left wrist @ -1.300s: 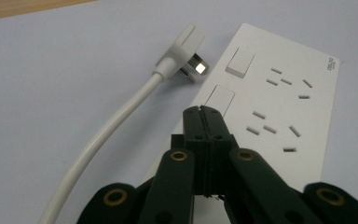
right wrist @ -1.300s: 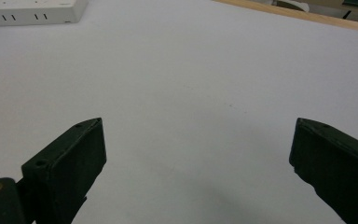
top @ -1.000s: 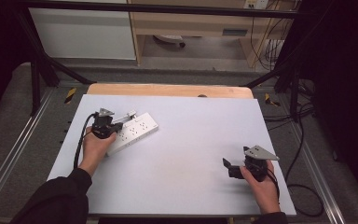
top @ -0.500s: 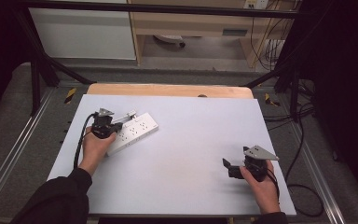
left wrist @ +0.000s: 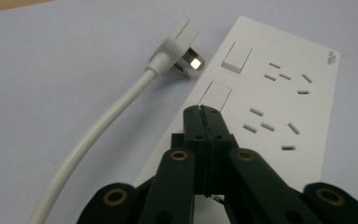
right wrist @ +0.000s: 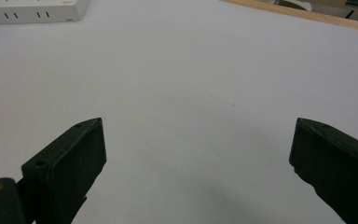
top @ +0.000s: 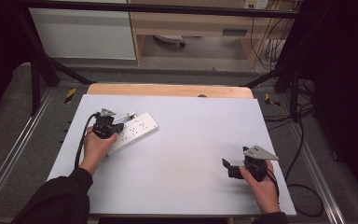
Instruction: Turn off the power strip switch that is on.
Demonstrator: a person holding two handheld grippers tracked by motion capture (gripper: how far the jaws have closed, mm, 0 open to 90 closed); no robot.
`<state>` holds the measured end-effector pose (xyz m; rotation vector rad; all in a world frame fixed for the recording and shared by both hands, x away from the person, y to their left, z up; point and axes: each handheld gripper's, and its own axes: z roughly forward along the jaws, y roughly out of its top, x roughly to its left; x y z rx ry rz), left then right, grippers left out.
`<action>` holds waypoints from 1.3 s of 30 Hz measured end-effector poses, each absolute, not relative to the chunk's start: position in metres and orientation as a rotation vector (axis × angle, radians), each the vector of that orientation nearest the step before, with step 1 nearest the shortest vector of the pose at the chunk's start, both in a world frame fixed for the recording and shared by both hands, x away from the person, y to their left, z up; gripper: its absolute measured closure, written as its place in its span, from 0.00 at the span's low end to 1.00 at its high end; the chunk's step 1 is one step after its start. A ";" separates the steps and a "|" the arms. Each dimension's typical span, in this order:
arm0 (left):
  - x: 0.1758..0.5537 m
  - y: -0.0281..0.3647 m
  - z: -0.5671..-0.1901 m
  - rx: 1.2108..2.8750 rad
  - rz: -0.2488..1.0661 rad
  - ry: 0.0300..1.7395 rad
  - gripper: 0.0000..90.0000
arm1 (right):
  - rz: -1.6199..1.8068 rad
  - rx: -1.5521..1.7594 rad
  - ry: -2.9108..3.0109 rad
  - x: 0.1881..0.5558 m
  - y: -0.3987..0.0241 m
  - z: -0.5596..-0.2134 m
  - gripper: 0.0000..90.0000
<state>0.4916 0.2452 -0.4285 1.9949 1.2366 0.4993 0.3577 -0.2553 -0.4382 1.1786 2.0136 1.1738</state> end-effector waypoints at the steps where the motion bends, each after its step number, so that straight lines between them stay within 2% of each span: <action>1: 0.492 0.244 -0.429 1.997 0.495 1.231 1.00 | 1.174 1.179 2.014 0.358 -0.255 -0.438 0.05; 22: 0.493 0.246 -0.431 1.946 0.519 1.260 1.00 | 1.197 1.188 2.006 0.358 -0.258 -0.439 0.05; 39: 0.489 0.241 -0.424 1.921 0.549 1.221 1.00 | 1.200 1.178 2.001 0.358 -0.255 -0.435 0.05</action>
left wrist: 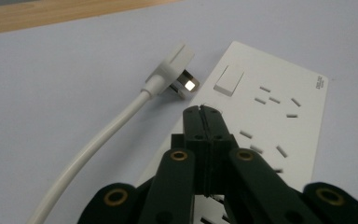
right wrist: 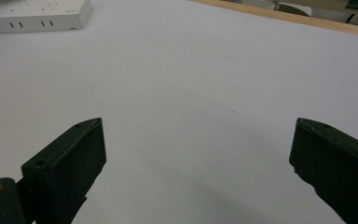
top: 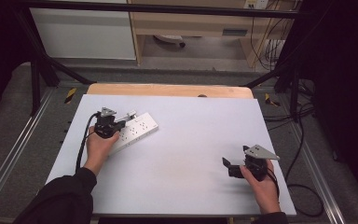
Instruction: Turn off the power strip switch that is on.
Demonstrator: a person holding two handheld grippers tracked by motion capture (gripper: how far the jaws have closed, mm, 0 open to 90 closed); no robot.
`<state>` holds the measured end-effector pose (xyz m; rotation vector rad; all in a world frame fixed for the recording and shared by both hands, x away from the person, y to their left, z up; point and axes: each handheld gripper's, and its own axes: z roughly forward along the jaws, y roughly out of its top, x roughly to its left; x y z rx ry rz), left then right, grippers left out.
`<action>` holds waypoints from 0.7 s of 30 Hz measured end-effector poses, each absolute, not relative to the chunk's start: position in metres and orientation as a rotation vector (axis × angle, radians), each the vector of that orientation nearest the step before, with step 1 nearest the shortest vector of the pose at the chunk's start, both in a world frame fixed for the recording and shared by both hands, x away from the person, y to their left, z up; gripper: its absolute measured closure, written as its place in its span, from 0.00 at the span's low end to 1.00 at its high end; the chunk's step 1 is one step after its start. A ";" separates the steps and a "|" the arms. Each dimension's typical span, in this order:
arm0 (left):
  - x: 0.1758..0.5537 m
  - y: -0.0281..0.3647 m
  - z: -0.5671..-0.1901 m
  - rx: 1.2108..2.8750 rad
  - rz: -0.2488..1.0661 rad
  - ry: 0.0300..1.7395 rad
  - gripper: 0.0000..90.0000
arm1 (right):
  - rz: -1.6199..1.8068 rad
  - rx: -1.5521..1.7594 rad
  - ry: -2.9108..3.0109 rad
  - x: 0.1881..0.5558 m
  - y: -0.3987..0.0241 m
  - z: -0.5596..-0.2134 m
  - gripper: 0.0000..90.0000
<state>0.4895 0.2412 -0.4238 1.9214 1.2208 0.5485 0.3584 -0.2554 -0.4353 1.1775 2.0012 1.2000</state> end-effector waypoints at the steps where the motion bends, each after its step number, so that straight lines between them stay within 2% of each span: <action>1: 0.489 0.241 -0.423 1.917 0.547 1.219 1.00 | 1.201 1.179 2.002 0.359 -0.255 -0.435 0.05; 21: 0.493 0.232 -0.411 1.853 0.598 1.168 1.00 | 1.204 1.180 1.995 0.358 -0.257 -0.435 0.05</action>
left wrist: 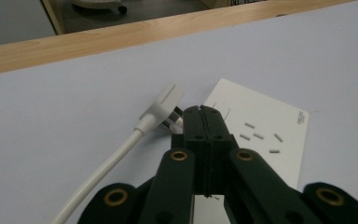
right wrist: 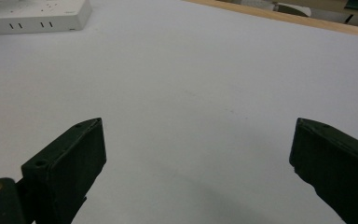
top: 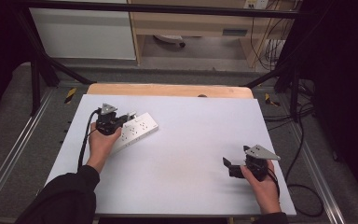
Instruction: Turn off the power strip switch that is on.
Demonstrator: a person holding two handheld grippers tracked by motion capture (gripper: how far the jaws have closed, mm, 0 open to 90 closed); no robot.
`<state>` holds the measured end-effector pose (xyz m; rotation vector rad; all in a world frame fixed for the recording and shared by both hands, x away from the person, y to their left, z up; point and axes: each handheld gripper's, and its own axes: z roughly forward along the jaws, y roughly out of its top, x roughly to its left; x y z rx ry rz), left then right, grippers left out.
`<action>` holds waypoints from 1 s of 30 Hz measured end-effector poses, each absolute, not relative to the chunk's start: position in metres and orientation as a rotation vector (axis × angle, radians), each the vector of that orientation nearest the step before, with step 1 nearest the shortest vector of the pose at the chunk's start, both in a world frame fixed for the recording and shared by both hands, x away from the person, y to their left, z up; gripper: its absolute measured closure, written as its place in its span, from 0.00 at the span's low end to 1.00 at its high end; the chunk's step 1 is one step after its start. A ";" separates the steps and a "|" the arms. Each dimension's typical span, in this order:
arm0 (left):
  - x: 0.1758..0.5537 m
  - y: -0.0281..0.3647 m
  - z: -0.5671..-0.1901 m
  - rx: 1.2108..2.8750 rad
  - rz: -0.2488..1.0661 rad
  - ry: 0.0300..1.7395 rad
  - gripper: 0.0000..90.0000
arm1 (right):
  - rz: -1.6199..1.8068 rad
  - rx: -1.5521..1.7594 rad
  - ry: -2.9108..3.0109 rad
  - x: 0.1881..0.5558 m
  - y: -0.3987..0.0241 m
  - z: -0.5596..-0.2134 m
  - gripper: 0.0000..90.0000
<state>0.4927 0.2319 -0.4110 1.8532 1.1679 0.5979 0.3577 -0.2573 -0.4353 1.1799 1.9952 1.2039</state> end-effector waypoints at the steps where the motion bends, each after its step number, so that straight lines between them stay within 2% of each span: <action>1: 0.493 0.231 -0.410 1.849 0.601 1.166 1.00 | 1.204 1.180 1.995 0.358 -0.257 -0.435 0.05; 16: 0.495 0.227 -0.398 1.779 0.618 1.118 1.00 | 1.205 1.178 1.996 0.358 -0.257 -0.435 0.05; 17: 0.496 0.227 -0.398 1.756 0.613 1.121 0.97 | 1.205 1.178 1.995 0.358 -0.257 -0.435 0.05; 18: 0.498 0.226 -0.398 1.742 0.607 1.131 0.85 | 1.205 1.179 1.995 0.358 -0.257 -0.435 0.05; 19: 0.498 0.226 -0.398 1.735 0.596 1.131 0.78 | 1.203 1.180 1.996 0.357 -0.257 -0.435 0.05; 23: 0.498 0.223 -0.396 1.731 0.612 1.116 0.58 | 1.205 1.176 1.996 0.357 -0.257 -0.435 0.05; 30: 0.499 0.223 -0.392 1.704 0.595 1.115 0.46 | 1.202 1.175 1.997 0.357 -0.256 -0.435 0.05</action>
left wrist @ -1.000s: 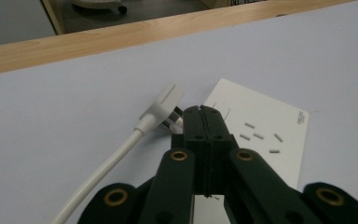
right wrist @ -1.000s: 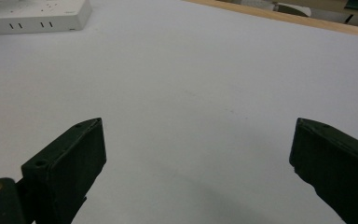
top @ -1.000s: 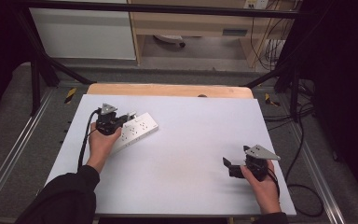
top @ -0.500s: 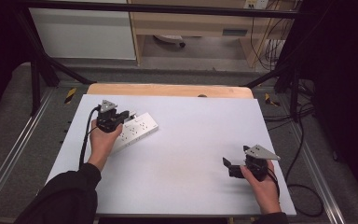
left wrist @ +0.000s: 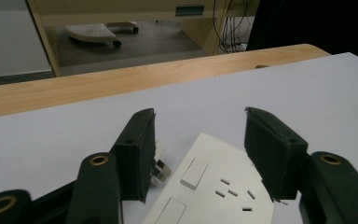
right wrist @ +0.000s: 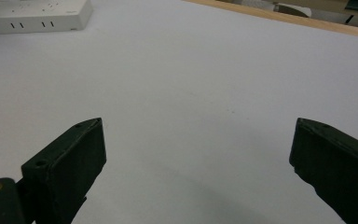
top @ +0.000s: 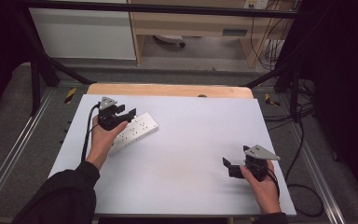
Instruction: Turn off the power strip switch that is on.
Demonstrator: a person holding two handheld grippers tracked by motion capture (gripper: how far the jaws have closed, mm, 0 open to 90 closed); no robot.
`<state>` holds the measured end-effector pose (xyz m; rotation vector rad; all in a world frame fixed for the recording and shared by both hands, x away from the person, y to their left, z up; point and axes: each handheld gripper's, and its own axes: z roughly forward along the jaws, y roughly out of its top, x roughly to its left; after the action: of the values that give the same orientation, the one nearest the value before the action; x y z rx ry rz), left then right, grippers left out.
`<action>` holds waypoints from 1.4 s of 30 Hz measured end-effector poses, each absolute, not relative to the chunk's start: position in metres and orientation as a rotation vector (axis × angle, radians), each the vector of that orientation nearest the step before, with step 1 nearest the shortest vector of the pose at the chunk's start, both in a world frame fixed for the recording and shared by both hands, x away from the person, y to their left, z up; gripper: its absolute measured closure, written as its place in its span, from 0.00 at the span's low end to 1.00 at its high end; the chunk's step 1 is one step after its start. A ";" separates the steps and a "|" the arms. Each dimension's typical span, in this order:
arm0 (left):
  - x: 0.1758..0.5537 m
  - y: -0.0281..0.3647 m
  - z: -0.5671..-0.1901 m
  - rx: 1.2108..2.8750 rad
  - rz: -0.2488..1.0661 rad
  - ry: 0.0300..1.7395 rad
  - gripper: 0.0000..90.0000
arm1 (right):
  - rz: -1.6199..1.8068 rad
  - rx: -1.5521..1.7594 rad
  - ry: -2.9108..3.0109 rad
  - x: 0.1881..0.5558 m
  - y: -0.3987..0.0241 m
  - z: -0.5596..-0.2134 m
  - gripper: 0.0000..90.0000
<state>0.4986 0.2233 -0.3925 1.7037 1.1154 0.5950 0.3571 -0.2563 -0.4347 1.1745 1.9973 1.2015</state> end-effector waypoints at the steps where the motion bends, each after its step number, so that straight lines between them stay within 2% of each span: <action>1: 0.499 0.223 -0.392 1.697 0.591 1.119 0.43 | 1.204 1.175 1.995 0.357 -0.256 -0.435 0.05; 4: 0.500 0.223 -0.390 1.668 0.592 1.130 0.27 | 1.204 1.177 1.994 0.357 -0.257 -0.435 0.04; 9: 0.499 0.223 -0.389 1.669 0.606 1.126 0.14 | 1.203 1.176 1.997 0.357 -0.256 -0.435 0.04; 12: 0.498 0.224 -0.387 1.653 0.619 1.118 0.09 | 1.202 1.176 1.997 0.357 -0.256 -0.435 0.04; 42: 0.466 0.233 -0.356 1.628 0.523 1.101 0.09 | 1.204 1.183 1.996 0.357 -0.257 -0.435 0.04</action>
<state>0.4665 0.2325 -0.3559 1.6283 1.1009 0.5228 0.3573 -0.2566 -0.4348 1.1826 1.9956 1.2045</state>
